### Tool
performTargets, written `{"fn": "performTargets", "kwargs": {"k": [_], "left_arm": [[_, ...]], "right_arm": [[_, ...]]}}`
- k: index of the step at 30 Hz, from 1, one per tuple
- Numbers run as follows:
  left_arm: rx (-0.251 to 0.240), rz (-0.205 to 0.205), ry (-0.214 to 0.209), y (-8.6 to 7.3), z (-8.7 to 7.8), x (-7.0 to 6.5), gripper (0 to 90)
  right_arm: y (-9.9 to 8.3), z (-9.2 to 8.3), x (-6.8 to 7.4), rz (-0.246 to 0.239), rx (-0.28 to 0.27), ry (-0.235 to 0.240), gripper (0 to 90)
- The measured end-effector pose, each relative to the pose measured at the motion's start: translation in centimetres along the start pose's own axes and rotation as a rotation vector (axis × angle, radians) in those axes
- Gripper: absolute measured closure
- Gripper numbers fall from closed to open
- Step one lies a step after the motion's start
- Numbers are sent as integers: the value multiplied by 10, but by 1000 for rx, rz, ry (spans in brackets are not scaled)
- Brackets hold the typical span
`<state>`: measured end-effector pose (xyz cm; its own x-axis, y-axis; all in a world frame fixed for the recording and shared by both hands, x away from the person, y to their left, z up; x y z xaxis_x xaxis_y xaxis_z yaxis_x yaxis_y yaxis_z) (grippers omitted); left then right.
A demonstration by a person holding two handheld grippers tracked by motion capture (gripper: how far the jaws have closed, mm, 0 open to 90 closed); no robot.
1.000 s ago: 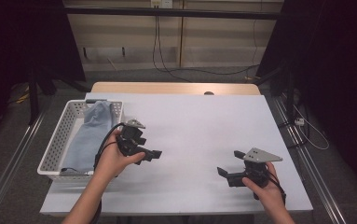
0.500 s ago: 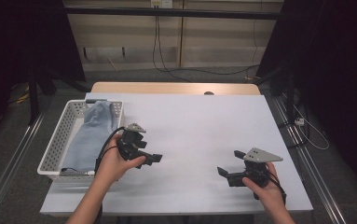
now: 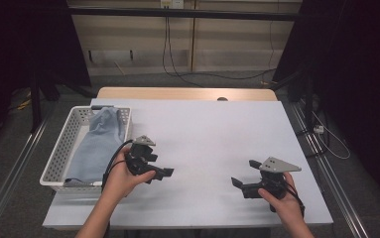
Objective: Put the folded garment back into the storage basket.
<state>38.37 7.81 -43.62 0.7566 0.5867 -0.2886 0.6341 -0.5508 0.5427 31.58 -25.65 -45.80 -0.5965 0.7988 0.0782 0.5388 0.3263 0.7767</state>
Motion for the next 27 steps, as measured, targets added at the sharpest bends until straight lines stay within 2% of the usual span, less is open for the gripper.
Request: {"fn": "performTargets", "kwargs": {"k": [27], "left_arm": [[-9, 0, -29, -15, 3, -2, 137]], "right_arm": [[-1, 0, -1, 6, 1, 0, 61]]}}
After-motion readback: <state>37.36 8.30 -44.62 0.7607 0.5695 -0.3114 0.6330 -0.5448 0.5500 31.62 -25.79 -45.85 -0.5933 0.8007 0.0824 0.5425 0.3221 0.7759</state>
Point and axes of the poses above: each handheld gripper's, and its own axes: z roughly forward along the jaws, y roughly out of its top, x roughly to its left, the point moved 4 cm from there along z, roughly forward along the jaws, and after that the axes turned 9 degrees about x, right-handed, at the moved point
